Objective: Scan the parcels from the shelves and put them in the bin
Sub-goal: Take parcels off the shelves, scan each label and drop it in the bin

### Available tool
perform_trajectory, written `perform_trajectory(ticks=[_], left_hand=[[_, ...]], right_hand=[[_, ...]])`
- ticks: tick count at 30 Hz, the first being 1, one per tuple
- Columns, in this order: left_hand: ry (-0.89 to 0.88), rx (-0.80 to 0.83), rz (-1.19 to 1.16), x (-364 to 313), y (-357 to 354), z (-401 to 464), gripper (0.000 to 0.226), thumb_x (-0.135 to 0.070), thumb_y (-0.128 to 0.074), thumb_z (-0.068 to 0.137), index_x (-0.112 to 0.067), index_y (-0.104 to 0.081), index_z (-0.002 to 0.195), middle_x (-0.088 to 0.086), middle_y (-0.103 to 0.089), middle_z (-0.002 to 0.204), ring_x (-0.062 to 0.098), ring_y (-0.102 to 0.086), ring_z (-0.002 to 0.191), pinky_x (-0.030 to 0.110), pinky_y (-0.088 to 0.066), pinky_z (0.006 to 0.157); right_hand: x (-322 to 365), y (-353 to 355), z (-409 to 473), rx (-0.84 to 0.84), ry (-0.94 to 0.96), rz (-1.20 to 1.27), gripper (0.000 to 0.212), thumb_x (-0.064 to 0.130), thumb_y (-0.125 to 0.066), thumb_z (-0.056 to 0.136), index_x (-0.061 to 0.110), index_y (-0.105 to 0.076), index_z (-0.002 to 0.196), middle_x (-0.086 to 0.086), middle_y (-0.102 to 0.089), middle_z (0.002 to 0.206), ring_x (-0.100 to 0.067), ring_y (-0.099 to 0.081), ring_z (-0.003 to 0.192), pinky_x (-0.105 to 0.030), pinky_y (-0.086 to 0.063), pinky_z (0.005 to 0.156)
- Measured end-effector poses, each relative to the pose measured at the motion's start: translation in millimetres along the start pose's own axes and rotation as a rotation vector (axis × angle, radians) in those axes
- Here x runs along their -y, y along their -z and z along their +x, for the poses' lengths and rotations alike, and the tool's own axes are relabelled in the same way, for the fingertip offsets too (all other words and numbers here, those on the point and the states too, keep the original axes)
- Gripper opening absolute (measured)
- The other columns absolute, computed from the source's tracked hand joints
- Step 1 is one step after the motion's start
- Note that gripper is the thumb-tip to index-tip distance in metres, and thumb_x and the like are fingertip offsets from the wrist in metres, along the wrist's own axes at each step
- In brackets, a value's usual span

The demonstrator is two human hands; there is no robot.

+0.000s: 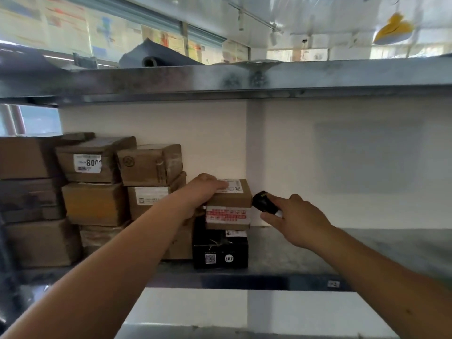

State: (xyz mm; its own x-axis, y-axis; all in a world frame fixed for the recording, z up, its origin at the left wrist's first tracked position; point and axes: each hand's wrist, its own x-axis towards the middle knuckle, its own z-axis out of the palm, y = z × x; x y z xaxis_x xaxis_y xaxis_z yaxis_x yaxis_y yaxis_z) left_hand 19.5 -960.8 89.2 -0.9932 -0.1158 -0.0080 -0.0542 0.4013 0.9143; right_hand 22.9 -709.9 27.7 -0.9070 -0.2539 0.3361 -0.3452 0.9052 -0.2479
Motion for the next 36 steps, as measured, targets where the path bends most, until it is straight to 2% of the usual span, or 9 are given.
perform_trajectory(ticks=[5,9,14,16,19,21,23,32,36], left_hand=[[-0.037,0.101,0.006,7.2,1.3,8.2,0.077,-0.046,-0.074,0.095,-0.037,-0.032,0.159,0.0,-0.055,0.143,0.024,-0.065,0.112,0.042,-0.057,0.097],[-0.151,0.153,0.016,13.9,2.2,2.1,0.088,-0.042,-0.071,0.098,-0.04,-0.014,0.164,0.0,-0.05,0.149,0.021,-0.063,0.116,0.039,-0.055,0.101],[-0.301,0.189,-0.117,22.9,3.8,-13.2,0.108,-0.016,-0.086,0.086,-0.051,-0.016,0.16,-0.011,-0.062,0.135,0.017,-0.063,0.123,0.047,-0.054,0.106],[-0.387,0.127,-0.031,26.1,3.3,-16.6,0.128,-0.027,-0.099,0.068,-0.053,-0.014,0.16,-0.012,-0.057,0.142,0.014,-0.059,0.129,0.046,-0.048,0.114],[-0.442,0.028,0.081,29.5,-2.5,-24.3,0.151,-0.063,-0.103,0.037,-0.069,-0.006,0.153,-0.008,-0.044,0.152,0.016,-0.051,0.136,0.049,-0.045,0.116],[-0.478,-0.02,0.113,31.6,-8.1,-31.4,0.152,-0.067,-0.101,0.034,-0.072,-0.003,0.15,-0.005,-0.038,0.154,0.019,-0.047,0.138,0.052,-0.042,0.118],[-0.52,-0.039,0.137,34.8,-12.0,-38.3,0.15,-0.057,-0.103,0.043,-0.069,-0.001,0.152,-0.003,-0.032,0.157,0.017,-0.04,0.139,0.045,-0.035,0.12],[-0.635,-0.087,0.184,41.1,-22.2,-54.7,0.139,-0.042,-0.105,0.048,-0.069,-0.01,0.147,-0.001,-0.024,0.152,0.017,-0.041,0.13,0.027,-0.036,0.104],[-0.695,-0.148,0.191,36.0,-40.3,-74.6,0.136,-0.043,-0.104,0.05,-0.075,-0.007,0.139,-0.002,-0.018,0.156,0.017,-0.041,0.131,0.022,-0.037,0.103]], right_hand=[[3.1,3.4,1.0,0.004,-0.002,-0.023,0.059,0.07,-0.042,0.099,0.049,-0.035,0.153,0.0,-0.046,0.104,-0.023,-0.055,0.095,-0.034,-0.049,0.077],[0.1,5.9,1.3,0.003,0.013,-0.01,0.057,0.071,-0.044,0.098,0.046,-0.043,0.149,0.002,-0.05,0.096,-0.02,-0.057,0.085,-0.03,-0.039,0.061],[-2.3,10.7,-6.9,-0.035,0.011,0.027,0.057,0.067,-0.045,0.099,0.048,-0.039,0.152,0.004,-0.047,0.094,-0.015,-0.053,0.081,-0.027,-0.034,0.059],[0.0,13.7,-12.2,-0.049,0.003,0.028,0.058,0.065,-0.045,0.1,0.049,-0.034,0.155,0.005,-0.045,0.096,-0.013,-0.052,0.082,-0.026,-0.037,0.062],[3.6,13.1,-21.2,-0.05,-0.01,0.035,0.057,0.065,-0.045,0.1,0.049,-0.035,0.154,0.003,-0.046,0.097,-0.013,-0.053,0.08,-0.029,-0.043,0.066],[5.1,11.6,-26.7,-0.051,-0.024,0.049,0.054,0.064,-0.045,0.101,0.048,-0.038,0.152,0.002,-0.046,0.096,-0.014,-0.054,0.08,-0.029,-0.043,0.065],[6.3,10.1,-30.2,-0.055,-0.035,0.063,0.052,0.063,-0.045,0.101,0.046,-0.04,0.151,0.001,-0.048,0.095,-0.014,-0.055,0.079,-0.028,-0.04,0.062],[6.3,10.2,-46.0,-0.065,-0.049,0.165,0.047,0.059,-0.048,0.102,0.044,-0.049,0.147,0.006,-0.058,0.084,-0.009,-0.058,0.07,-0.024,-0.034,0.055],[-1.8,21.9,-66.8,-0.077,-0.049,0.282,0.049,0.058,-0.049,0.102,0.044,-0.048,0.15,0.016,-0.063,0.106,0.0,-0.057,0.081,-0.02,-0.039,0.062]])
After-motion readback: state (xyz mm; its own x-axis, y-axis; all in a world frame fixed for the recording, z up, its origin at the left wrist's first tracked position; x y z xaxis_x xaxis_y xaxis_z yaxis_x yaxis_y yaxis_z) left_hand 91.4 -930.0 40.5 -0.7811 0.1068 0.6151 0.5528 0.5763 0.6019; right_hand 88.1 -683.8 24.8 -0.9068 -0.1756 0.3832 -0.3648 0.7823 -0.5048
